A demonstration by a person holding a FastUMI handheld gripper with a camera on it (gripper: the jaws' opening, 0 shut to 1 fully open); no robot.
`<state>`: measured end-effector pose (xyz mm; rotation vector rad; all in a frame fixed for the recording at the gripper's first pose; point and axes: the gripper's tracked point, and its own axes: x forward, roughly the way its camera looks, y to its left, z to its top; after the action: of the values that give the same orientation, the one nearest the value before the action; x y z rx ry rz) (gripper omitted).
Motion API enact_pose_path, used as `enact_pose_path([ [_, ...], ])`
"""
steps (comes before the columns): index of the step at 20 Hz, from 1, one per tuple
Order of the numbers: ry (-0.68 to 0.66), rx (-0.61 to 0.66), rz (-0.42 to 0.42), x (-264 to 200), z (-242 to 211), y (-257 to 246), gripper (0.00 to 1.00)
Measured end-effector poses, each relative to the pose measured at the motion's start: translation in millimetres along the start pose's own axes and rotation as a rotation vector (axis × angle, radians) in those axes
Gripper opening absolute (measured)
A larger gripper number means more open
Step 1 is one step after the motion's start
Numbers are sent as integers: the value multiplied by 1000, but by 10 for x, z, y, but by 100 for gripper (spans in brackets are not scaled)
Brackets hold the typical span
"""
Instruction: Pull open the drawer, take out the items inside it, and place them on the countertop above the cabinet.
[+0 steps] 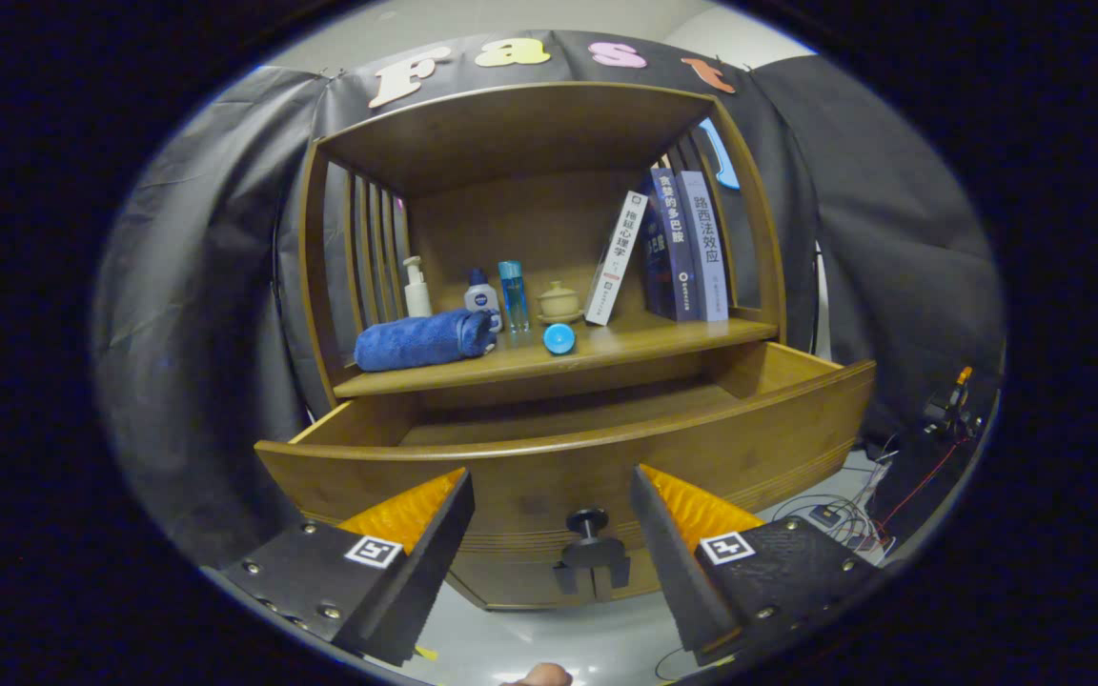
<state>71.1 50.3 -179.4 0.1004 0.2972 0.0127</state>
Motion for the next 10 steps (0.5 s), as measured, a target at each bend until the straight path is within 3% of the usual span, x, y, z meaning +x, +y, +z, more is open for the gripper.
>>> enact_pose_path([
  [10, -1, -2, 39, 157, -26, 27, 97],
])
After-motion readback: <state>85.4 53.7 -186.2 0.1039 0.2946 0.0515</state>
